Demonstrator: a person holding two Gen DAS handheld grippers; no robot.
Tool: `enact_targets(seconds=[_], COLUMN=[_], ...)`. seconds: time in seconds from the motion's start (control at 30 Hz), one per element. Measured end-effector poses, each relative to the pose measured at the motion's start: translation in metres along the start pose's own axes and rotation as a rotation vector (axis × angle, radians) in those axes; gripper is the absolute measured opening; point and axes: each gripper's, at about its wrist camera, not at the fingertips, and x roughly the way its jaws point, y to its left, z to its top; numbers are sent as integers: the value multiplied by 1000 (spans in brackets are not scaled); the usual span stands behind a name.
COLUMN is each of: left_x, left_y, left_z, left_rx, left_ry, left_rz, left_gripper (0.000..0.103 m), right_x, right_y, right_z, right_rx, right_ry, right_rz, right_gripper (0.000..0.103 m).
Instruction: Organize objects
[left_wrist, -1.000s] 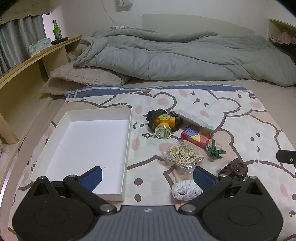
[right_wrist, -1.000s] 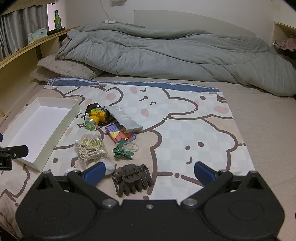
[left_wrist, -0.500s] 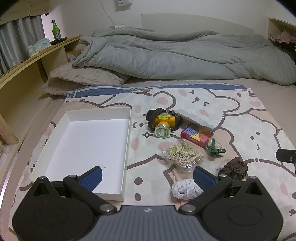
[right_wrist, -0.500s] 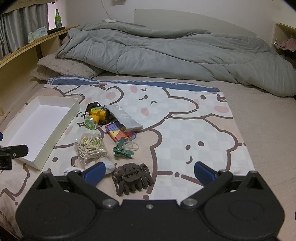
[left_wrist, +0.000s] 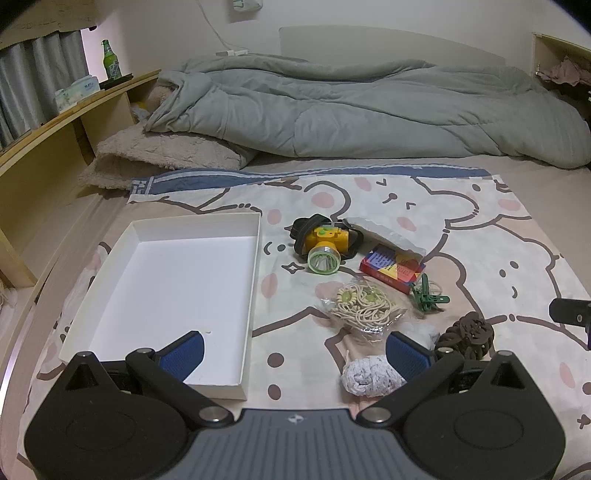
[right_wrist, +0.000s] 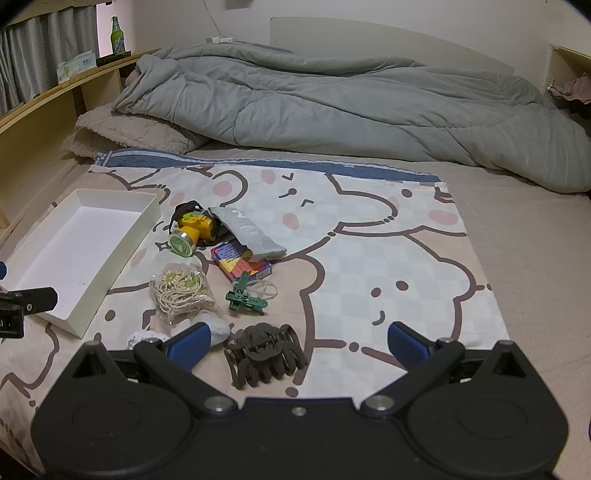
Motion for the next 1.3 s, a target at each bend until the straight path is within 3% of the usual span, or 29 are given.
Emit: enact_targets(seconds=[1.3], left_x=[12], left_y=[1], left_z=[-5], left_rx=[4], left_ry=[26], left_rz=[-7], left_gripper=[103], right_x=[4], right_y=[1], right_z=[-2], right_rx=[-12], right_ry=[15], right_rz=[4], right_gripper=[103])
